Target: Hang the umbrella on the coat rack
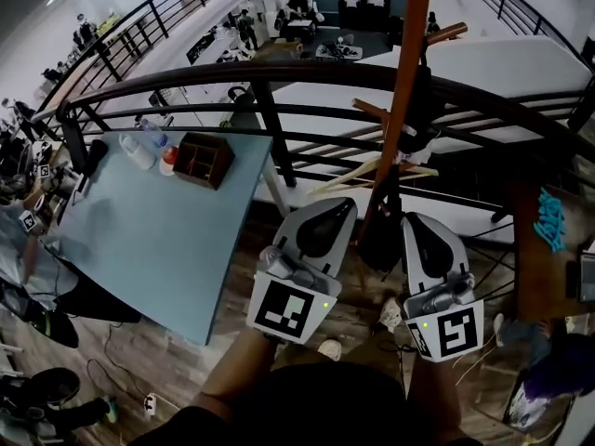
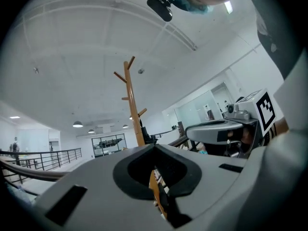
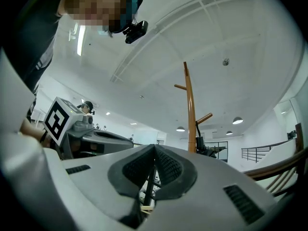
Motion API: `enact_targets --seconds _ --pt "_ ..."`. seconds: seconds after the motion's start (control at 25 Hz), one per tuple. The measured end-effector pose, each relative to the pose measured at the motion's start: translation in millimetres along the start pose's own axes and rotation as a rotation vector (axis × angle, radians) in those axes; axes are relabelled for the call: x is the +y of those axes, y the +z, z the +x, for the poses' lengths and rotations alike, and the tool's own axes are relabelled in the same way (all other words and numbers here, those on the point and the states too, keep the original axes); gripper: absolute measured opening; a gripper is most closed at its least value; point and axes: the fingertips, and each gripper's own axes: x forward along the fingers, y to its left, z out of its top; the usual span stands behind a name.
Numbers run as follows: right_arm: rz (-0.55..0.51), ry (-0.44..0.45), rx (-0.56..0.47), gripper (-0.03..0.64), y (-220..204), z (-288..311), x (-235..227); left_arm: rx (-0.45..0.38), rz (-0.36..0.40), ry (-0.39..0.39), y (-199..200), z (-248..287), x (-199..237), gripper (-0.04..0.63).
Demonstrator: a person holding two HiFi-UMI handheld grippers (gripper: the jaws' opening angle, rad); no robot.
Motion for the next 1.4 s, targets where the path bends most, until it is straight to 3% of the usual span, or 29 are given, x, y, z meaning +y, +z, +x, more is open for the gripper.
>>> enact_targets --seconds 0.16,0.4,0.68,1.16,1.4 --pt "-0.006 -0.042 0.017 0.031 7 -16 13 -0.015 -0.059 -0.056 5 -16 -12 0.012" --pt "-0.030 -0.088 0.028 0.031 20 -38 25 -0.027 -0.060 -0.095 12 -34 -28 0.012" --pt "-0.046 -0.104 0.038 0.031 28 -58 35 -0.051 0.010 -0.133 19 -43 -52 0.012" --pt "-0.048 -0.058 0.031 0.031 42 -90 56 -0.071 0.069 -0.112 30 -65 -87 0.012" --pt "-0.041 -0.040 0.006 0.031 58 -121 62 -0.053 0.091 -0.041 44 -77 -111 0.012"
